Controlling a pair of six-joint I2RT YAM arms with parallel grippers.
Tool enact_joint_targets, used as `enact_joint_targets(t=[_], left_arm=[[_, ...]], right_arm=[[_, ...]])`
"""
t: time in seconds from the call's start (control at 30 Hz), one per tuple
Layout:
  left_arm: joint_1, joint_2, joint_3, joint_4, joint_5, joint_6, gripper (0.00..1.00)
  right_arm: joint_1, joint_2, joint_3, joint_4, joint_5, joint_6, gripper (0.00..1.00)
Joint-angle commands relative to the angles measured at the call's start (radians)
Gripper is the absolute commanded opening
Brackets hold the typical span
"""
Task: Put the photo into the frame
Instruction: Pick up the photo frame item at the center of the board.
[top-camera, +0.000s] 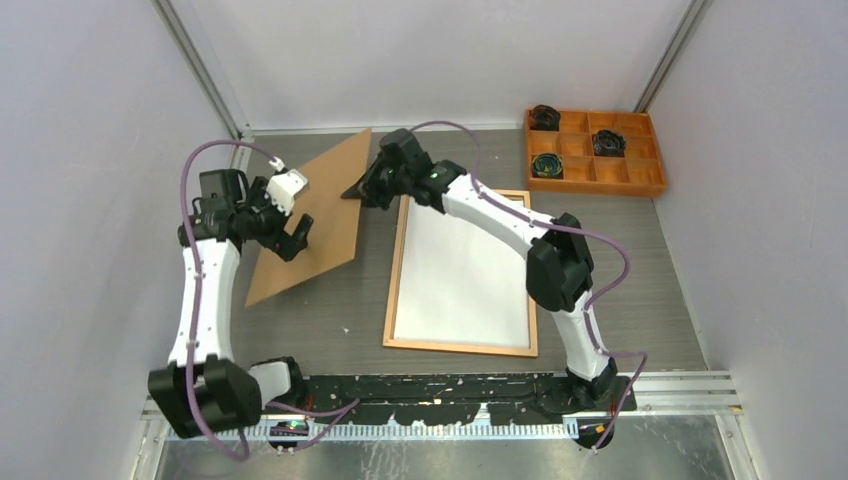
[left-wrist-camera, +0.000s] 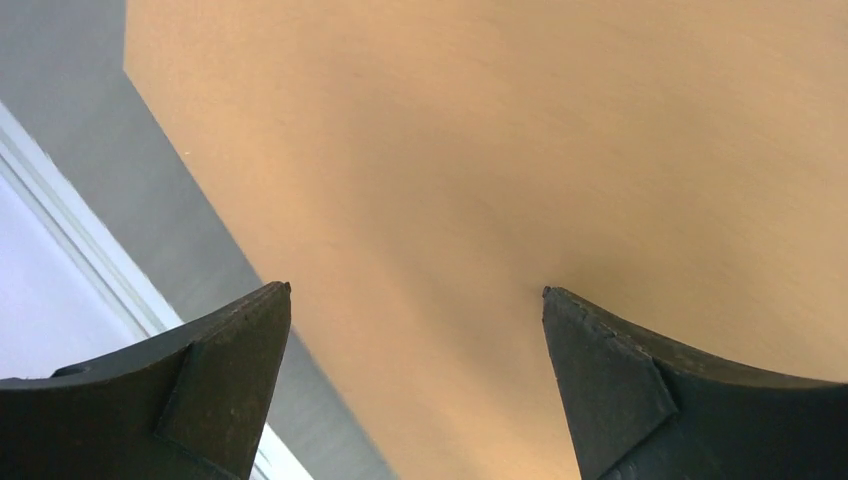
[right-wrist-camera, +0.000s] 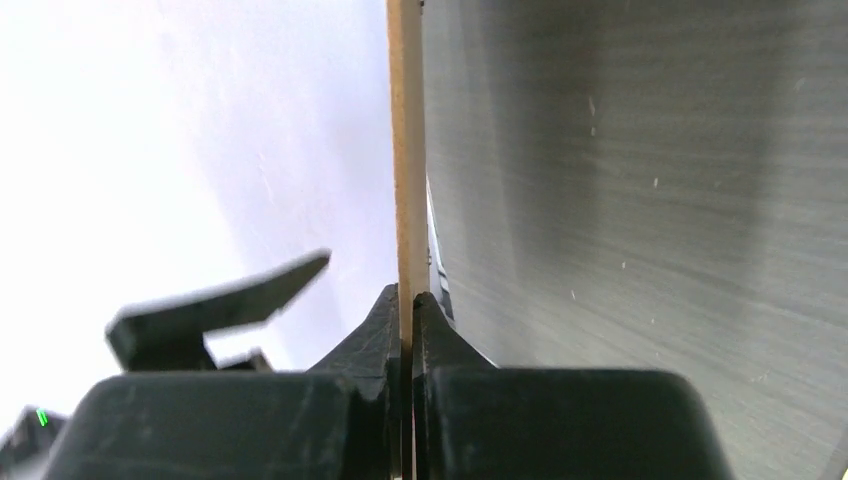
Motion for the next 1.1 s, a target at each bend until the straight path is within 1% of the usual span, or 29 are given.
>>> enact_joint_targets(t=[0.0,0.07,0.17,0.33,0.37,0.5,0.6,0.7,0.73,0.8,0.9,0.97,1.0,1.07], left_arm=[[-0.049,-0.121,-0.026,-0.003,0.241,0.061,1.0],[-0.059,-0.17,-0.008,-0.026,0.296,0.125,1.0],[-0.074,-0.225,0.023,-0.067,0.334,0.201,1.0],[-0.077,-0.297,0.055,-0.23,0.355,0.406,1.0],[-0.078,-0.32,0.041,-0.221,0.352,0.427,1.0],[-0.079,-0.43,-0.08,0.012,0.307,0.396,0.98],[-0.083,-0.464,-0.15,0.153,0.286,0.379,0.92],[-0.082,-0.459,-0.159,0.276,0.258,0.307,0.89],[-0.083,-0.451,-0.151,0.271,0.259,0.309,0.88],[-0.084,-0.433,-0.139,0.215,0.277,0.37,0.86],[-0.083,-0.419,-0.14,0.232,0.281,0.369,0.82],[-0.085,-0.411,-0.138,0.235,0.281,0.368,0.77],[-0.085,-0.408,-0.136,0.223,0.281,0.382,0.73],[-0.085,-0.402,-0.13,0.184,0.29,0.434,0.58]], right_arm=[[-0.097,-0.073,0.125,0.066,0.067,0.117,0.01],[-0.128,-0.093,0.109,0.082,0.082,0.164,0.01],[-0.156,-0.112,0.09,0.089,0.098,0.217,0.01],[-0.183,-0.122,0.063,0.099,0.084,0.282,0.01],[-0.185,-0.124,0.056,0.105,0.076,0.292,0.01],[-0.183,-0.141,0.041,0.087,0.055,0.295,0.01],[-0.181,-0.169,-0.005,0.106,0.038,0.306,0.01],[-0.176,-0.188,-0.036,0.113,0.023,0.312,0.01],[-0.173,-0.196,-0.047,0.116,0.02,0.314,0.01],[-0.165,-0.208,-0.069,0.131,0.015,0.321,0.01],[-0.148,-0.214,-0.076,0.123,-0.003,0.322,0.01],[-0.136,-0.22,-0.089,0.123,-0.01,0.322,0.01],[-0.13,-0.224,-0.095,0.13,-0.015,0.323,0.01],[-0.117,-0.229,-0.105,0.134,-0.022,0.319,0.01]])
